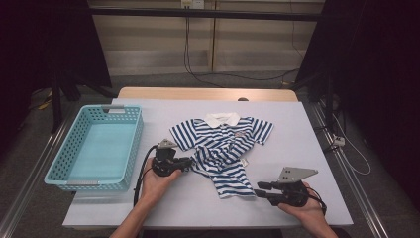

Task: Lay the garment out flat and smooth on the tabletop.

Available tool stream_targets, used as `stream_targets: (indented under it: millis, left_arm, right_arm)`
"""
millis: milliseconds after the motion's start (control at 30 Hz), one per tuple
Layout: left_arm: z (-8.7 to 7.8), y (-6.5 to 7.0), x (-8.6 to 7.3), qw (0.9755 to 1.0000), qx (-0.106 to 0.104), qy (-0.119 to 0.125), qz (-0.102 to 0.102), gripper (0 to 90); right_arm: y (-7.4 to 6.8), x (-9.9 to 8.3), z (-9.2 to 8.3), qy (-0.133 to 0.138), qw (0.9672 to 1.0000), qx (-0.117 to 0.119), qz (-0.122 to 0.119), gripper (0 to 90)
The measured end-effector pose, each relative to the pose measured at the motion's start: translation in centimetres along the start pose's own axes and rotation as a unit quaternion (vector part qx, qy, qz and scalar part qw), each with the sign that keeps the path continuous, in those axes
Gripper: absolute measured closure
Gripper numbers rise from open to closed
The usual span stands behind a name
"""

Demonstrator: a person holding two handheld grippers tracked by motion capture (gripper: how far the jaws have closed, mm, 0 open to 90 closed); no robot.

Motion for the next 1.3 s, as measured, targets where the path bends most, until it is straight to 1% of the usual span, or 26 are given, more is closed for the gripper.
stream_targets:
  millis: [33,100,133,167,200,233,333,433,500,533,567,633,667,733,800,833,900,933,1000,1033,1067,1100,1133,1200,1233,1300]
  left_arm:
    - [-0.2,0.2,0.1,1.0000,0.000,0.007,0.003,75.4]
    - [-0.6,0.5,0.0,0.9997,0.000,0.002,0.026,65.3]
    - [-0.8,0.7,0.0,0.9998,0.001,0.003,0.021,64.5]
    - [-1.2,0.6,0.0,0.9996,0.002,0.004,0.029,62.2]
    - [-1.5,0.7,0.0,0.9996,0.005,0.009,0.025,57.6]
    - [-2.0,0.7,0.0,0.9992,0.010,0.011,0.037,53.2]
    - [-3.2,1.3,0.6,0.9987,0.001,0.031,0.040,44.9]
    - [-3.6,1.7,1.1,0.9977,0.005,0.045,0.051,42.3]
    - [-3.3,2.0,1.2,0.9973,-0.005,0.043,0.059,44.4]
    - [-3.0,2.3,1.1,0.9966,-0.015,0.035,0.073,52.8]
    - [-2.6,2.3,1.1,0.9963,-0.013,0.027,0.081,57.9]
    - [-1.6,2.5,0.9,0.9967,-0.017,0.015,0.079,55.6]
    - [-1.2,2.5,0.8,0.9963,-0.015,0.007,0.085,55.1]
    - [-0.4,2.6,0.6,0.9955,-0.019,-0.009,0.092,47.9]
    - [0.2,2.8,0.4,0.9952,-0.025,-0.013,0.094,42.0]
    - [0.5,2.8,0.4,0.9948,-0.018,-0.019,0.098,40.9]
    - [0.8,2.7,0.4,0.9951,-0.013,-0.018,0.097,42.3]
    - [0.9,2.4,0.4,0.9954,-0.005,-0.017,0.094,43.9]
    - [0.9,1.8,0.3,0.9964,0.005,-0.018,0.083,54.0]
    - [1.0,1.3,0.2,0.9961,0.013,-0.018,0.086,60.3]
    - [0.9,1.2,0.2,0.9968,0.014,-0.019,0.077,69.3]
    - [0.8,0.8,0.0,0.9966,0.011,-0.024,0.078,74.2]
    - [0.7,0.7,0.2,0.9978,0.012,-0.014,0.064,79.7]
    - [0.1,0.4,0.2,0.9978,0.001,-0.016,0.065,83.7]
    - [-0.1,0.5,0.3,0.9987,-0.001,-0.005,0.051,84.3]
    - [-0.8,0.3,0.4,0.9990,-0.010,0.002,0.043,84.8]
  right_arm:
    - [0.4,0.3,0.1,0.005,1.0000,-0.008,0.000,68.3]
    - [1.3,0.9,0.5,0.008,0.9996,-0.024,0.009,66.3]
    - [1.9,1.3,0.8,0.011,0.9992,-0.035,0.013,66.4]
    - [2.2,1.5,1.0,0.012,0.9990,-0.041,0.015,66.4]
    - [2.7,1.9,1.3,0.014,0.9986,-0.050,0.014,66.3]
    - [3.1,2.2,1.7,0.013,0.9984,-0.053,0.016,68.1]
    - [4.4,3.4,3.1,0.011,0.9976,-0.067,0.011,69.2]
    - [5.3,4.4,4.9,0.005,0.9974,-0.071,0.014,67.8]
    - [5.6,4.9,5.9,0.001,0.9974,-0.070,0.017,64.6]
    - [5.7,5.0,6.3,-0.002,0.9973,-0.072,0.015,62.8]
    - [5.8,5.1,6.7,-0.006,0.9970,-0.076,0.014,60.9]
    - [5.9,5.1,7.4,-0.015,0.9963,-0.084,0.009,61.0]
    - [6.0,5.2,7.6,-0.015,0.9963,-0.085,0.008,60.6]
    - [6.0,5.1,7.9,-0.017,0.9967,-0.079,0.008,59.3]
    - [6.0,5.0,8.1,-0.021,0.9965,-0.081,0.008,57.0]
    - [6.0,4.9,8.3,-0.020,0.9966,-0.079,0.009,56.0]
    - [5.9,4.9,8.5,-0.019,0.9965,-0.082,0.007,56.6]
    - [5.8,4.9,8.5,-0.020,0.9966,-0.080,0.006,60.1]
    - [5.5,4.9,8.5,-0.022,0.9971,-0.072,0.009,70.0]
    - [5.4,4.8,8.5,-0.023,0.9976,-0.065,0.009,73.7]
    - [5.3,4.8,8.5,-0.025,0.9976,-0.065,0.009,79.1]
    - [5.2,4.8,8.5,-0.025,0.9977,-0.062,0.010,82.2]
    - [5.2,4.9,8.5,-0.025,0.9975,-0.066,0.007,85.6]
    - [5.2,4.9,8.3,-0.022,0.9961,-0.086,0.003,88.9]
    - [5.2,4.9,8.1,-0.022,0.9961,-0.085,0.006,89.0]
    - [5.2,4.8,7.8,-0.022,0.9962,-0.084,0.009,89.1]
Point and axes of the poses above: each handheld gripper's, and its own axes: z roughly forward along the jaws, x roughly out of its top, y roughly to its right, the point moved 7 cm from there along z, roughly forward along the jaws, and after that the axes turned 11 degrees about z, right-handed, at the moved point
